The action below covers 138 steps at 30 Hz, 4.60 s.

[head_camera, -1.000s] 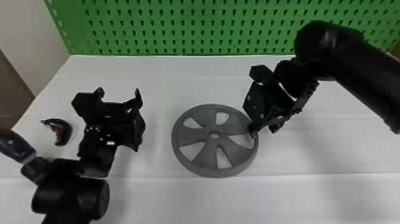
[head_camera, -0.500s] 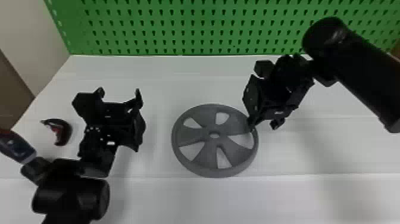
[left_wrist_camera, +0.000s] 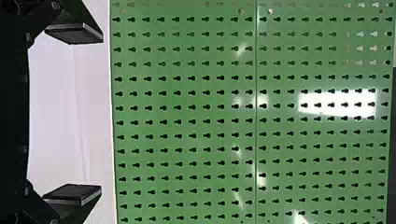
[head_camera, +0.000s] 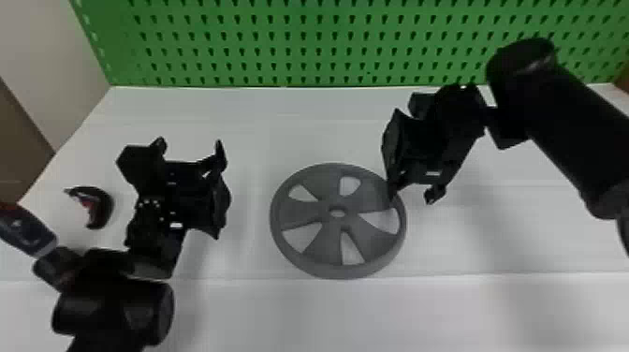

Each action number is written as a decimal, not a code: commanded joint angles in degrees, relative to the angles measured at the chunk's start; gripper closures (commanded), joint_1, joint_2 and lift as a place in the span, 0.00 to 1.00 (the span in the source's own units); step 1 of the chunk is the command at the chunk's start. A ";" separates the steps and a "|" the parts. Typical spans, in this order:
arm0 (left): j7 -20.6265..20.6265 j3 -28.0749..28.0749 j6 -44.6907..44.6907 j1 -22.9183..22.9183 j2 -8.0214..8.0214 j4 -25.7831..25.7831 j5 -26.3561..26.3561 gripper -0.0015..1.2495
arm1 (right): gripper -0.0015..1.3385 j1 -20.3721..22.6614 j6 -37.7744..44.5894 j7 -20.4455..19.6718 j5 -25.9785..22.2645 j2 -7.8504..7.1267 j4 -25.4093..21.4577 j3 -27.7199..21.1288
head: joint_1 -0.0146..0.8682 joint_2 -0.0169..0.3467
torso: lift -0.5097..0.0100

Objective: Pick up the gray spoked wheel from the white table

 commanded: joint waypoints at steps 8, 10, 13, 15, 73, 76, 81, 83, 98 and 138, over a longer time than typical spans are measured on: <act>0.00 -0.17 0.17 -0.17 0.06 0.00 -0.36 0.12 | 0.38 1.17 -4.47 -4.65 -0.05 1.57 0.81 -4.10 | 0.93 0.17 | 0.79; 0.00 -0.17 0.17 -0.09 0.06 0.00 -0.45 0.12 | 0.38 1.17 -4.64 -4.65 -0.05 1.57 1.16 -3.75 | 0.93 0.17 | 0.79; 0.00 -0.17 0.17 -0.09 -0.02 0.00 -0.36 0.12 | 0.38 1.08 -4.64 -4.65 -0.05 1.57 1.43 -2.87 | 0.93 0.17 | 0.79; 0.00 -0.08 0.17 -0.09 -0.02 0.00 -0.45 0.12 | 0.38 0.91 -4.82 -4.65 -0.05 1.48 1.52 -2.34 | 0.93 0.17 | 0.79; 0.00 -0.08 0.26 -0.88 -0.02 0.00 0.08 0.12 | 0.39 8.20 -7.81 -4.56 7.51 4.47 -2.09 -10.60 | 0.93 0.17 | 0.79; 0.00 -0.17 0.26 -0.96 -0.02 0.00 0.08 0.12 | 0.39 8.46 -7.81 -4.56 7.51 4.56 -2.09 -10.78 | 0.93 0.17 | 0.79; 0.09 -0.17 0.26 -0.96 -0.02 0.00 0.08 0.12 | 0.41 8.55 -7.81 -4.56 7.51 4.29 -2.09 -10.25 | 0.93 0.17 | 0.79; 0.09 -0.17 0.26 -0.88 -0.02 0.00 0.08 0.12 | 0.41 8.55 -7.81 -4.56 7.51 4.21 -2.09 -10.16 | 0.93 0.17 | 0.79; 0.09 -0.35 0.26 -1.05 -0.02 0.00 0.08 0.12 | 0.59 8.38 -7.81 -4.47 7.42 3.94 -2.09 -8.67 | 0.93 0.17 | 0.79; 0.09 -0.17 0.26 -0.96 -0.02 0.00 -0.01 0.12 | 0.82 8.11 -5.78 -4.56 9.01 3.77 -3.67 -9.46 | 0.93 0.17 | 0.79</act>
